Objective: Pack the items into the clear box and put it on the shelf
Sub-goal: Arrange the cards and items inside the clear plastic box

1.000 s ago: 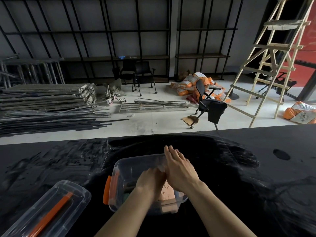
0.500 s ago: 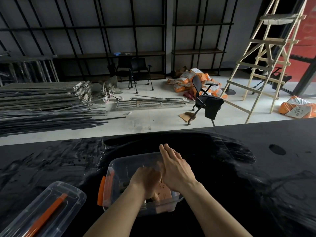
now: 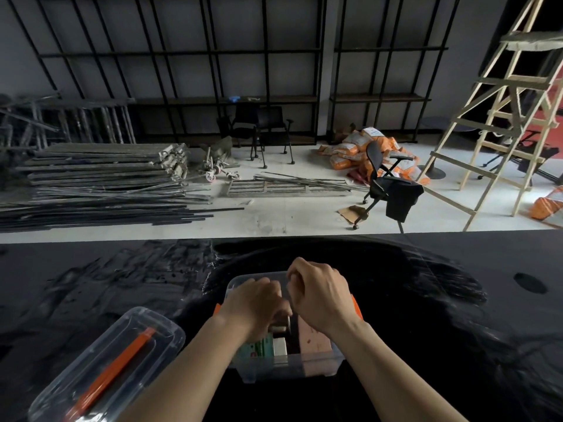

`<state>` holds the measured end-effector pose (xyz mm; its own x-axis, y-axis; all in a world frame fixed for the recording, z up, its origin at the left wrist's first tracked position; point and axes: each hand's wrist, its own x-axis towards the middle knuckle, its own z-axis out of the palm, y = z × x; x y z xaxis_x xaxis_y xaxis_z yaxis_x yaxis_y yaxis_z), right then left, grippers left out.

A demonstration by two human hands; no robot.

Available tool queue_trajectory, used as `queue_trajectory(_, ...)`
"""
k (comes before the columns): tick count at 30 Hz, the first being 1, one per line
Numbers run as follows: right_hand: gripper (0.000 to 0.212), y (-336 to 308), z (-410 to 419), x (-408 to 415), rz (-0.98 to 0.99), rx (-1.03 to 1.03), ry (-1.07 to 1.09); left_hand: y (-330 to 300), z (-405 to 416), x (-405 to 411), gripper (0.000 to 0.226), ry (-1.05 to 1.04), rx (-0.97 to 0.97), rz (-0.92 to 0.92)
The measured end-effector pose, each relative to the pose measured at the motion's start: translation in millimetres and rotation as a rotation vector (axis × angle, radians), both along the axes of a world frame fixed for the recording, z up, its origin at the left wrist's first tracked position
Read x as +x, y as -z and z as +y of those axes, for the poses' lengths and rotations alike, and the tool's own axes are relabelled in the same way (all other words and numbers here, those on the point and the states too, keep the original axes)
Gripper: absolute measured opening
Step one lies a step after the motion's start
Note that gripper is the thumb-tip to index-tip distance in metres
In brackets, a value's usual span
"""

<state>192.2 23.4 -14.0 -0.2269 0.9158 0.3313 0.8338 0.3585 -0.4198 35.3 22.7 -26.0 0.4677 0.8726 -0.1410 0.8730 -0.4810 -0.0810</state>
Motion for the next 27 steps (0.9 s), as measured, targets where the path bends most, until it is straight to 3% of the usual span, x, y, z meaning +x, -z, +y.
queue_trajectory(6,0.017,10,3,-10,-0.037,-0.300,0.067,1,-4,9,0.044,0.092,0.041,0.085)
queue_trajectory(10,0.033,10,5,-10,-0.235,-0.505,0.100,-1,-6,8,0.041,0.078,0.041,0.083)
queue_trajectory(17,0.044,25,6,-7,-0.168,-0.716,0.086,9,-1,4,0.038,0.026,-0.009,0.146)
queue_trajectory(24,0.027,39,13,-6,-0.215,-0.807,0.019,-4,-3,-17,0.028,0.104,0.245,0.147)
queue_trajectory(27,0.021,40,16,-11,-0.215,-0.910,-0.027,-6,-6,-30,0.024,0.076,0.267,0.182)
